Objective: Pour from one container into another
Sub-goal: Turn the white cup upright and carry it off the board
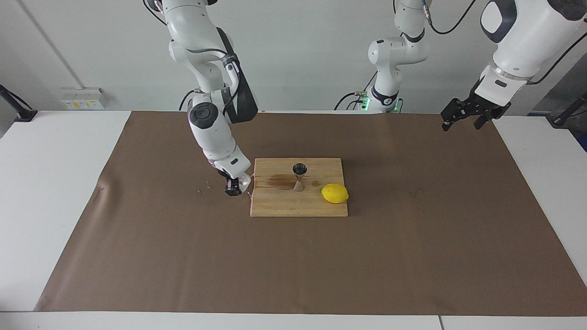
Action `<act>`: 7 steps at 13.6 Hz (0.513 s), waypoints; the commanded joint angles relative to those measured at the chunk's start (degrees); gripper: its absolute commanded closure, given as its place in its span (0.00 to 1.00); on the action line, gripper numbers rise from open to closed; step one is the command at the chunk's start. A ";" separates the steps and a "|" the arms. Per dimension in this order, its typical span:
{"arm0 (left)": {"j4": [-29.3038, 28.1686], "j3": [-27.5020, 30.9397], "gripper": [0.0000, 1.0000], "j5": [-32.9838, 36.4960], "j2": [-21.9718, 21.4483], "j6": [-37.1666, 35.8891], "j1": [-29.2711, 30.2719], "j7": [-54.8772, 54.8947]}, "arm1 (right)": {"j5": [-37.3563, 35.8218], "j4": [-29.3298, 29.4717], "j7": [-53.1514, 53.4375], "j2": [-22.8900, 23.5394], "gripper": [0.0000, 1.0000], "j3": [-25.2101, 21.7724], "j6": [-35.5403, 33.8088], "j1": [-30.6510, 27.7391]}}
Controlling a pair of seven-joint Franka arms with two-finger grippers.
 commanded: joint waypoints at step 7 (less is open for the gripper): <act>-0.82 1.03 0.00 -0.35 -0.51 1.03 -2.77 0.51 | 1.68 -6.39 -8.20 -2.59 0.73 0.78 1.40 -7.61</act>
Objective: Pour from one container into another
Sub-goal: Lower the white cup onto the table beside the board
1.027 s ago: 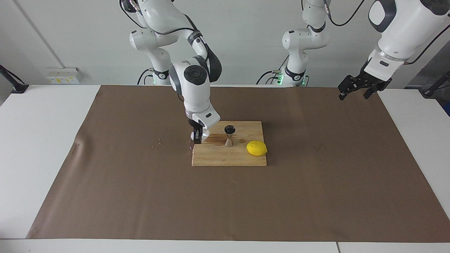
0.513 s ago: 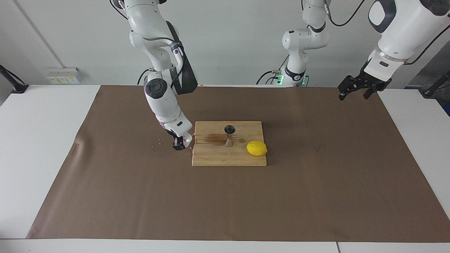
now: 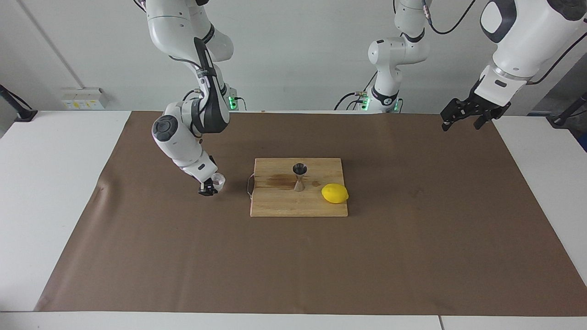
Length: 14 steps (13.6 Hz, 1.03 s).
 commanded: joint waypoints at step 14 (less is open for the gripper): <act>-0.82 2.45 0.00 -0.16 -0.07 2.42 -0.11 6.65 | 1.66 -0.86 -2.79 -4.12 0.00 0.77 -1.24 -5.71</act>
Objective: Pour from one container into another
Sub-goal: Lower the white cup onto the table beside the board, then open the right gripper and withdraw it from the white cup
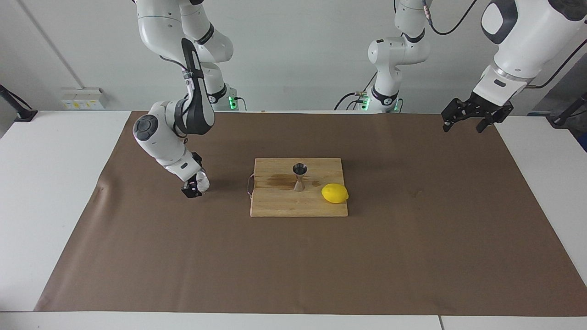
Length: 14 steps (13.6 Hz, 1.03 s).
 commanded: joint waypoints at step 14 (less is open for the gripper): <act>-0.82 -0.07 0.00 -0.25 -0.39 0.94 0.72 0.88 | -8.10 12.08 60.37 -9.42 0.00 1.46 -11.94 4.62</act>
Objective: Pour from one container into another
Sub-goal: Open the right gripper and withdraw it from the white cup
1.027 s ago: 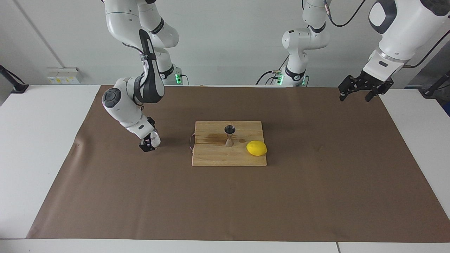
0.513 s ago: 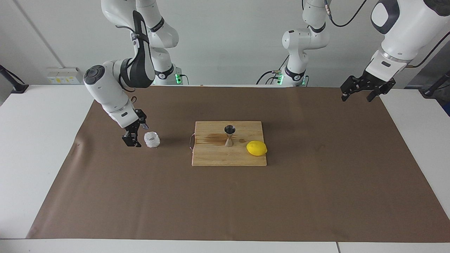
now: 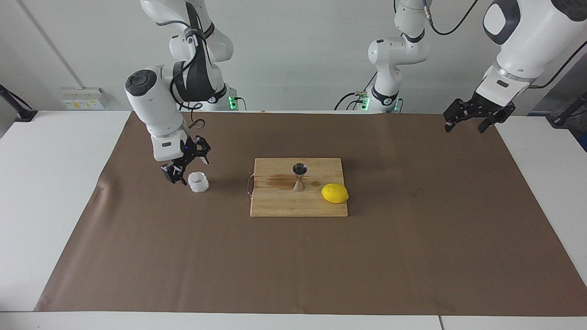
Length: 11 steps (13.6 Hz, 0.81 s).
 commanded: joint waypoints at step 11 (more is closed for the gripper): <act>-0.82 -0.02 0.00 -0.25 -0.42 0.93 0.15 0.85 | -4.35 14.79 52.76 -6.79 0.00 0.39 -21.39 -1.23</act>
